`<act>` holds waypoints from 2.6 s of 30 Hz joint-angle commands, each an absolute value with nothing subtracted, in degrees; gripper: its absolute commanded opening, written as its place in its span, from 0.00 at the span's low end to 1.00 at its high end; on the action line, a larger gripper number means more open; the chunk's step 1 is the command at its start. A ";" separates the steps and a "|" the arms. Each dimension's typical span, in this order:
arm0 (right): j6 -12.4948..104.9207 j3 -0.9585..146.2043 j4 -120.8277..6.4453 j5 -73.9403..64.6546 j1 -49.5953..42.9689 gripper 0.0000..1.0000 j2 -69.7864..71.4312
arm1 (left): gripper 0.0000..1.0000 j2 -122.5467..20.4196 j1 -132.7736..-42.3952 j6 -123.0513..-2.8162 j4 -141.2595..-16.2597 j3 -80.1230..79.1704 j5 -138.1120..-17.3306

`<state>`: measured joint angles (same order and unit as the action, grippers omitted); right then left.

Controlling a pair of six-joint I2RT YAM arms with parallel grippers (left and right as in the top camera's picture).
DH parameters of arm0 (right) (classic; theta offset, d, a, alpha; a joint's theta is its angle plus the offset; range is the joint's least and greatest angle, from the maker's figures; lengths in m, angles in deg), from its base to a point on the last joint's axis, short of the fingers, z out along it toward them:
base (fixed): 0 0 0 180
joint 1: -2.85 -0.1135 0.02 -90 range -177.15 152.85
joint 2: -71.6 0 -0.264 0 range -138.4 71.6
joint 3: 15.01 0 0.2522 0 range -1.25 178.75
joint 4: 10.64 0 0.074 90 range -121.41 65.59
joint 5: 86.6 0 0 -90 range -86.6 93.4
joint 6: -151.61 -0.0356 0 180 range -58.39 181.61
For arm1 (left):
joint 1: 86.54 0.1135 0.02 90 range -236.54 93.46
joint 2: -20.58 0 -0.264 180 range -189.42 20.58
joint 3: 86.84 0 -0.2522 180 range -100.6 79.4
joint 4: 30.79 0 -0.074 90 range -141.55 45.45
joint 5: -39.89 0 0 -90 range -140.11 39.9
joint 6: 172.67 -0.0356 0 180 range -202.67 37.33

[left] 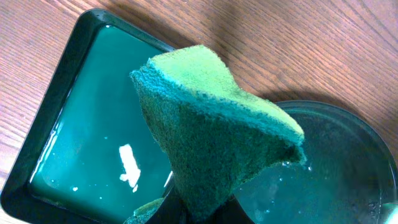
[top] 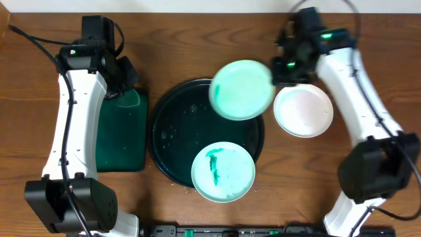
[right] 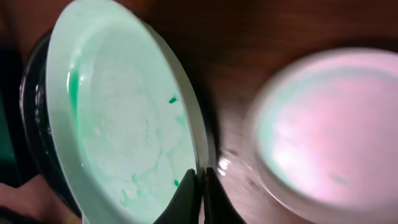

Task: Clean dirty plates on tray and stack at the side
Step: 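Carry the plate right and set it on the first plate, then move the right gripper to the last plate and grasp its rim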

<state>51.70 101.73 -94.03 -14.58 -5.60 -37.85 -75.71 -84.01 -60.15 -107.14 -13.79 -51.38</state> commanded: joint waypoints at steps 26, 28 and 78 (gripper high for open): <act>54.91 73.53 -80.83 -17.05 10.47 0.34 -26.12 | 0.07 -75.75 -84.14 -59.69 -106.07 -12.59 -50.68; 55.26 75.28 -84.81 -18.51 6.86 0.35 -26.12 | 0.07 -75.75 -84.14 -59.67 -106.24 -12.59 -50.71; 55.52 76.28 -62.99 -7.21 -30.89 0.06 -39.65 | 0.07 -75.77 -84.14 -58.14 -106.64 -12.59 -50.71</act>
